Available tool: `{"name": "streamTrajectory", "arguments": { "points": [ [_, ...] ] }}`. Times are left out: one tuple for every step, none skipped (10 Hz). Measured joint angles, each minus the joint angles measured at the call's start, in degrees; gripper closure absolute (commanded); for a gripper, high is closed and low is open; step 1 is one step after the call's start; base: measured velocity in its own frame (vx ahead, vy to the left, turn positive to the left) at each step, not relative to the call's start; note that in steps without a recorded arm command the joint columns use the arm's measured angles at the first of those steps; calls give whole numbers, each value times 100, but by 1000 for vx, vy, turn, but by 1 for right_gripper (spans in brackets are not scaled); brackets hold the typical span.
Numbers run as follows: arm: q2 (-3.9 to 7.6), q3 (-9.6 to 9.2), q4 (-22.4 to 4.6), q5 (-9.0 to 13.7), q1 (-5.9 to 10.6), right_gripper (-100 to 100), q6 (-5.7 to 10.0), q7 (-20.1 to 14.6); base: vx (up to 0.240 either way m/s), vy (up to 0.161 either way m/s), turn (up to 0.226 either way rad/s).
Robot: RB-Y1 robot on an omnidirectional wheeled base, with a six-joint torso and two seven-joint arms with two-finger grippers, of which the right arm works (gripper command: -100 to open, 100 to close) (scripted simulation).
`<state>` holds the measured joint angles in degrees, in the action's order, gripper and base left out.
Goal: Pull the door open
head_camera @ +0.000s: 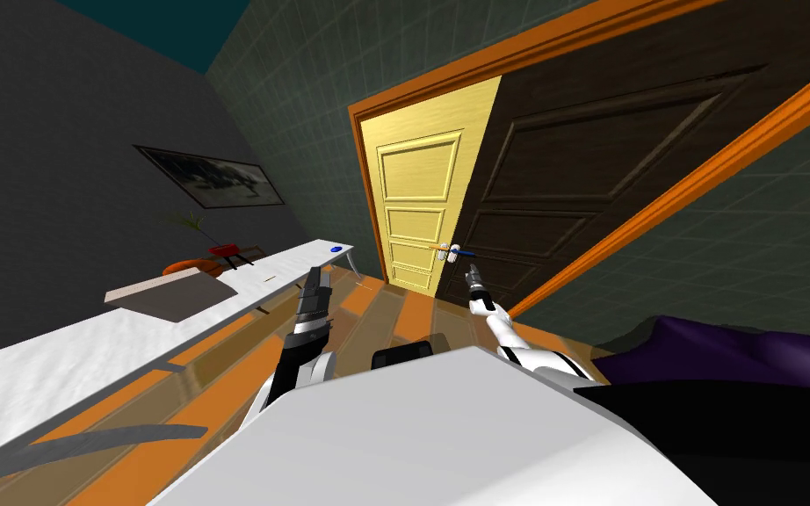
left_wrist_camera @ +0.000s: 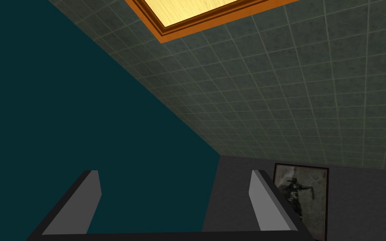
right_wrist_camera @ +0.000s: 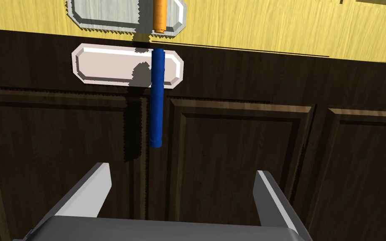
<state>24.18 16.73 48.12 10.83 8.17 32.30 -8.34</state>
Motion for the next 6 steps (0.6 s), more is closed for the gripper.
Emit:
{"name": "streamTrajectory", "arguments": {
  "points": [
    [69,41,-214,38,120,-100,10,-2,82,-32,78],
    [114,91,-352,76,181,-100,-22,5,95,-17,63],
    [149,133,-503,110,234,-100,-23,11,60,-5,27],
    [176,148,-598,126,264,-100,-11,6,42,-6,44],
    [220,176,-687,151,307,-100,-31,-2,60,-17,76],
    [263,208,-866,178,389,-100,-19,-2,71,-31,75]
  ]
}}
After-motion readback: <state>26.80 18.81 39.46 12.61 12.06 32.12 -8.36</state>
